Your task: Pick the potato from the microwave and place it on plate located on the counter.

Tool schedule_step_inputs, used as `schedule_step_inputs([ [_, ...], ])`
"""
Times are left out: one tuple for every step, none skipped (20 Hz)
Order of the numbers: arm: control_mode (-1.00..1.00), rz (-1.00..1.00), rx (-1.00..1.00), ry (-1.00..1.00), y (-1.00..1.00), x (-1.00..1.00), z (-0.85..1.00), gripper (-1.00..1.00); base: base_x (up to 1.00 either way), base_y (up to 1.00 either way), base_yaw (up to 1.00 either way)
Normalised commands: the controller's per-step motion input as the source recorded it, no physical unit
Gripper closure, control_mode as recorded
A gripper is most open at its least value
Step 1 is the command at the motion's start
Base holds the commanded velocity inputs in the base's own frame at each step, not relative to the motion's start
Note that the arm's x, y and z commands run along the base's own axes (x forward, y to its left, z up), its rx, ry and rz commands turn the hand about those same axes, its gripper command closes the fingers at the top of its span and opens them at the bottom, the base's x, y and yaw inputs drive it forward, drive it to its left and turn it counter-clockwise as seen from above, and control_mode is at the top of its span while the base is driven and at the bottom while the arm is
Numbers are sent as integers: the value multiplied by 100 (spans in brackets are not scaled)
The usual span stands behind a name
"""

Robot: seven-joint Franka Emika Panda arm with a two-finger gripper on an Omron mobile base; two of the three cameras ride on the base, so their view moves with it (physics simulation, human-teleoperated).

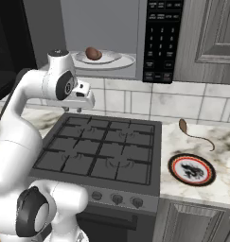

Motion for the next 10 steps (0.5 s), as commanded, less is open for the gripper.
schedule_step_inputs([
  [-100,0,0,-3,0,0,0,-100,0,0,0],
  [-100,0,0,-11,0,0,0,-100,0,0,0],
  [-100,0,2,-10,-5,0,12,-100,0,0,0],
  [-100,0,3,-20,-14,-25,31,-100,0,0,0],
  [-100,1,3,-23,-4,-31,48,-100,0,0,0],
  [-100,1,0,-23,0,-35,66,-100,0,0,0],
  [-100,1,0,-27,0,-39,77,-100,0,0,0],
  [-100,1,0,-28,0,-53,82,-100,0,0,0],
  [-100,1,0,-30,0,-67,77,-100,0,0,0],
  [-100,4,1,-34,0,-52,77,-100,0,0,0],
])
